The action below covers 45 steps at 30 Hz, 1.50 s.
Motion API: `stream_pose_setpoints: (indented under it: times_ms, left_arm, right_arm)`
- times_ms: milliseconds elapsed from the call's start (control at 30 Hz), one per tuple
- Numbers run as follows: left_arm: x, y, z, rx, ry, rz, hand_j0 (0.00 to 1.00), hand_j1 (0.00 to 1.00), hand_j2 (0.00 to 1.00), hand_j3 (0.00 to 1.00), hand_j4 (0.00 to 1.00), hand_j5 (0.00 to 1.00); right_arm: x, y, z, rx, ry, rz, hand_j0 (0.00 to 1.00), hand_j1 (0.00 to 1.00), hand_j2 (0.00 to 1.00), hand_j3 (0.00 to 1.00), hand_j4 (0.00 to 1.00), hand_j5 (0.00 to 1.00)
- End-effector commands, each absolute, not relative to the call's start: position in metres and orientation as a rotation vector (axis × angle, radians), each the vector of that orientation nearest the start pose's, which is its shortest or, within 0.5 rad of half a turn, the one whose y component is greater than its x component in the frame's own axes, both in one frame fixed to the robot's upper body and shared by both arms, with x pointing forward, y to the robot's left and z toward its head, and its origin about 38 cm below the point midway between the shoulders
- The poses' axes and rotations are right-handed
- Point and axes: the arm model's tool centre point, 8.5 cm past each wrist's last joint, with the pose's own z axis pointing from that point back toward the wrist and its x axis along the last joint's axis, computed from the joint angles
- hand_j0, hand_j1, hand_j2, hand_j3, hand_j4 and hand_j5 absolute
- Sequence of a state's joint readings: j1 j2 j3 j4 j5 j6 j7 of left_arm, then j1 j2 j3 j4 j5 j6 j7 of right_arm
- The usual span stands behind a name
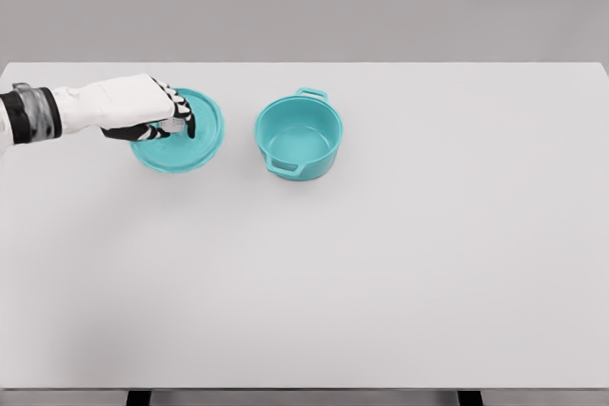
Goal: Cover the pot with left arm
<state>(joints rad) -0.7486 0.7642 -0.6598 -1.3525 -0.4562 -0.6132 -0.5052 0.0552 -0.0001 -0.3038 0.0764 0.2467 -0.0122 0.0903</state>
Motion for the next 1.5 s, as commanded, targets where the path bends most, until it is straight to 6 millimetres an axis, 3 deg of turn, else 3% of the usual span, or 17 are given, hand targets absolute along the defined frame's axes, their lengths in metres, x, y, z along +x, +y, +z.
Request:
stream_pose_setpoints:
  times_ms: [0,467,800,1467]
  left_arm:
    - [0.462,0.29,0.227,0.463,-1.419,-2.118,0.53,0.53,0.53,0.53,0.53,0.53]
    - [0.469,0.264,0.25,0.475,-1.514,-2.125,0.53,0.53,0.53,0.53,0.53,0.53]
    - [0.481,0.233,0.248,0.422,-1.554,-2.136,0.53,0.53,0.53,0.53,0.53,0.53]
    - [0.497,0.191,0.237,0.359,-1.591,-2.12,0.49,0.49,0.49,0.49,0.49,0.49]
  right_arm:
    - [-0.059,-0.256,-0.258,0.022,0.111,-0.068,1.0,1.0,1.0,1.0,1.0,1.0]
    - [-0.059,-0.256,-0.258,0.022,0.111,-0.068,1.0,1.0,1.0,1.0,1.0,1.0]
    - [-0.059,-0.256,-0.258,0.022,0.111,-0.068,1.0,1.0,1.0,1.0,1.0,1.0]
    - [-0.059,-0.256,-0.258,0.022,0.111,-0.068,1.0,1.0,1.0,1.0,1.0,1.0]
